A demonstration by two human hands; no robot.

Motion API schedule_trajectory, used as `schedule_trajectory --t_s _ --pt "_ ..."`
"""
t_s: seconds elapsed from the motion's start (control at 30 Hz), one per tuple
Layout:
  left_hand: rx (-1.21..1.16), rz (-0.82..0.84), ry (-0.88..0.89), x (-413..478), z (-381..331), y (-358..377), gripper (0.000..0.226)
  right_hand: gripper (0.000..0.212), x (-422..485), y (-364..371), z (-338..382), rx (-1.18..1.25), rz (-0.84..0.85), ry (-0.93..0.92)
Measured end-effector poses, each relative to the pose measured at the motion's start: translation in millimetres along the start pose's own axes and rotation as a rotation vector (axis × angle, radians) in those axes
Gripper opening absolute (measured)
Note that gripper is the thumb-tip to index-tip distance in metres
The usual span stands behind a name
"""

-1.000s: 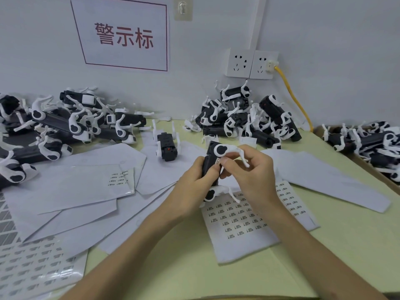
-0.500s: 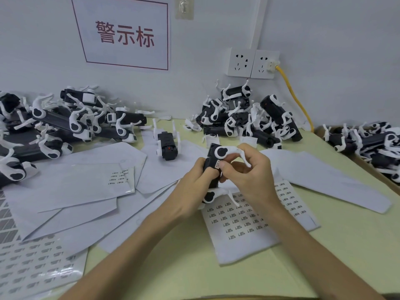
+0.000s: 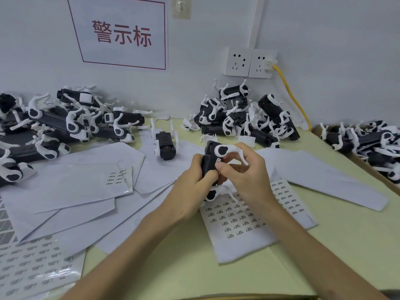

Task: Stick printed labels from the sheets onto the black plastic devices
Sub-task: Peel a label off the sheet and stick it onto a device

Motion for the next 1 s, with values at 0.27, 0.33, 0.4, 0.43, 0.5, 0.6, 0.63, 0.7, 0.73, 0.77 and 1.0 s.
schedule_trajectory --t_s 0.27,0.33,0.4,0.43,0.5,0.6,0.63,0.7,0.73,0.77,1.0 --pt "0.044 -0.028 0.059 -3 -5 0 0.033 0.010 -1 1 1 0.052 -0.046 -0.041" --pt "0.024 -0.020 0.058 -3 -6 1 0.036 0.010 -1 0 2 0.065 -0.049 -0.047" --pt "0.023 -0.015 0.054 -3 -5 2 0.038 0.012 -1 0 3 0.080 -0.064 -0.055" --pt "0.028 -0.012 0.049 -3 -5 2 0.039 0.011 -1 -1 3 0.083 -0.071 -0.058" --pt "0.051 -0.009 0.031 -3 -3 1 0.039 0.009 -1 0 1 0.075 -0.061 -0.055" --pt "0.055 -0.012 -0.019 -3 1 -2 0.042 0.012 -1 4 -7 0.081 0.025 0.018" --pt "0.046 -0.009 -0.033 -3 2 -2 0.044 0.016 -1 6 -9 0.094 0.063 0.054" --pt "0.020 0.009 -0.049 -4 2 -2 0.046 0.017 1 7 -12 0.129 0.128 0.099" --pt "0.008 0.019 -0.055 -4 2 -1 0.046 0.018 1 7 -12 0.143 0.157 0.109" --pt "-0.005 0.027 -0.065 -4 2 -1 0.047 0.020 2 7 -12 0.157 0.181 0.117" --pt "-0.230 0.070 -0.206 3 7 -5 0.047 0.032 10 -5 -5 0.072 0.147 0.097"
Point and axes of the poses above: each hand's wrist, its own x-axis towards the middle knuckle, its own y-axis out of the palm, z = x × y, the point moved 7 cm from there along x, towards the middle knuckle, and after that the axes turned 1 degree about -x, right-handed, at the moved point
